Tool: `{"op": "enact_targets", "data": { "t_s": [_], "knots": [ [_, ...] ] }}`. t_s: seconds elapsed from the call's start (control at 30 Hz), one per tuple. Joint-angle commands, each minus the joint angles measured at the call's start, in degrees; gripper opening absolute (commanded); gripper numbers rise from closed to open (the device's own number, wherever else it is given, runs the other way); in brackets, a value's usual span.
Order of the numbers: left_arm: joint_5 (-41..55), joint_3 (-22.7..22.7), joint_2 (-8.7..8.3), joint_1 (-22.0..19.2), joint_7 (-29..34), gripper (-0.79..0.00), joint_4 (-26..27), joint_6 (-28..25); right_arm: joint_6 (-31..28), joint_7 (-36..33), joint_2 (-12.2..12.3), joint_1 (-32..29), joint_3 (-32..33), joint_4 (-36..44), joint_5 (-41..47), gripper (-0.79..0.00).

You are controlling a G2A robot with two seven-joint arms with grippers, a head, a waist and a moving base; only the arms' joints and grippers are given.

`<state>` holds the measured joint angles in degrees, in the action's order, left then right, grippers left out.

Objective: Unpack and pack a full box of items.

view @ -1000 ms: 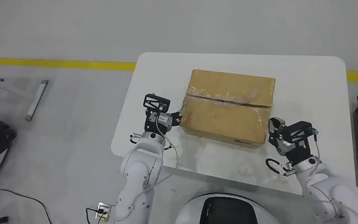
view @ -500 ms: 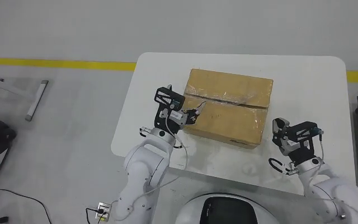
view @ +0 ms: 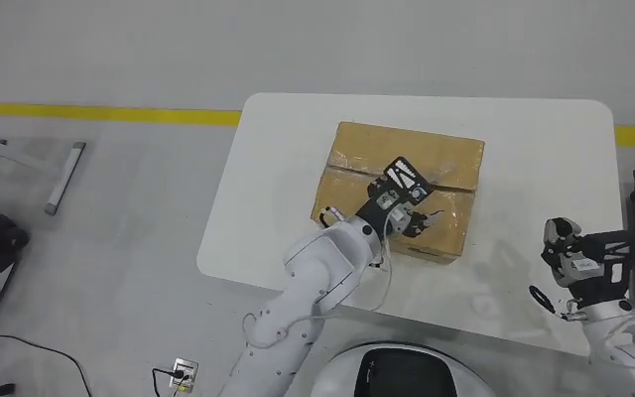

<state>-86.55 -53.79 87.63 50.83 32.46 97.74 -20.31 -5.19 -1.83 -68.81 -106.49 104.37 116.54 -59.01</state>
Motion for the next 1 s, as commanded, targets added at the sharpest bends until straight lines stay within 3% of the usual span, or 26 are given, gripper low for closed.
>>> {"op": "enact_targets", "data": {
  "t_s": [0.0,0.23,0.33,0.37,0.4,0.43,0.47,0.97],
  "knots": [
    [-0.6,1.0,0.40,-1.9,-0.7,0.000,-3.3,1.3,0.0,0.3,-0.1,-0.5,0.4,-0.2,0.3,-0.785],
    [-3.5,4.1,1.71,-6.3,-1.3,0.000,-9.1,6.1,-0.1,1.0,-0.3,-1.7,1.5,-0.4,1.2,-0.785],
    [-6.9,4.9,1.83,-7.0,-2.7,-0.252,-10.7,6.8,0.1,1.0,-0.4,-1.9,1.2,-0.1,1.1,-0.785],
    [-7.7,4.8,1.83,-7.0,-3.1,-0.416,-11.3,7.4,0.1,0.9,-0.4,-2.0,1.1,0.1,1.0,-0.785],
    [-7.8,4.6,1.87,-6.9,-3.5,-0.529,-11.5,7.9,0.1,0.9,-0.5,-2.1,1.0,0.2,0.8,-0.785],
    [-7.9,4.4,1.90,-6.9,-3.8,-0.579,-11.6,8.2,0.1,0.9,-0.5,-2.1,1.0,0.3,0.7,-0.785],
    [-7.9,4.1,1.92,-6.9,-4.1,-0.785,-11.5,8.7,0.2,0.9,-0.5,-2.1,0.9,0.4,0.5,-0.785],
    [-11.4,-2.4,1.33,-5.6,-4.9,-0.785,-8.4,12.8,-1.0,-0.6,-0.7,0.2,0.0,5.3,-0.5,-0.785]
  ]
}}
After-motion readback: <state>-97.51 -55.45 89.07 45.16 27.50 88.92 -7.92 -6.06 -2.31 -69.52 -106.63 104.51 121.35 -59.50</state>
